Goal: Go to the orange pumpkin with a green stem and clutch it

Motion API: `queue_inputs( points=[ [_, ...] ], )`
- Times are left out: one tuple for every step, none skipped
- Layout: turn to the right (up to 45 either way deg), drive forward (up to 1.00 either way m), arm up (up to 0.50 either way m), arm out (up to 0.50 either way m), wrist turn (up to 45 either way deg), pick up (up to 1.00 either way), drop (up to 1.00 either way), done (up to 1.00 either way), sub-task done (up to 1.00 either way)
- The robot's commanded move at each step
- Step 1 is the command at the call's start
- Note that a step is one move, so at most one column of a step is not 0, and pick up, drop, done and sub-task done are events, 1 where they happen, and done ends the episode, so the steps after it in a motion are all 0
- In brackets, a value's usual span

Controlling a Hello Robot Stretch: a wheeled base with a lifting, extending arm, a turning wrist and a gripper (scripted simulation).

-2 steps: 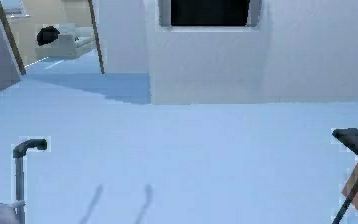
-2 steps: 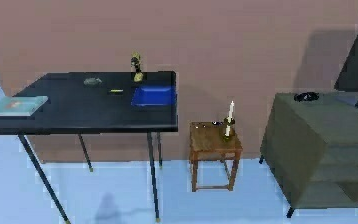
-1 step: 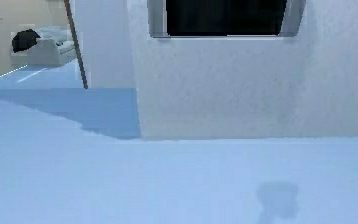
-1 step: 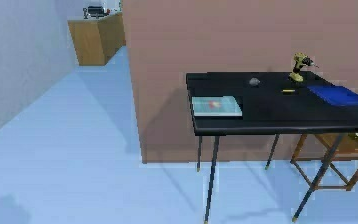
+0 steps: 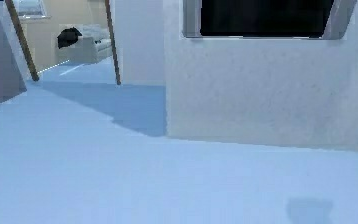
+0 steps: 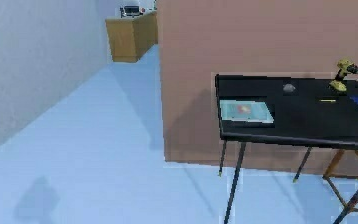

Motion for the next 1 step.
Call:
queue_inputs(
  points=[
    [0.0, 0.2, 0.0, 0.0, 0.0, 0.0, 0.0, 0.0, 0.0]
  ],
)
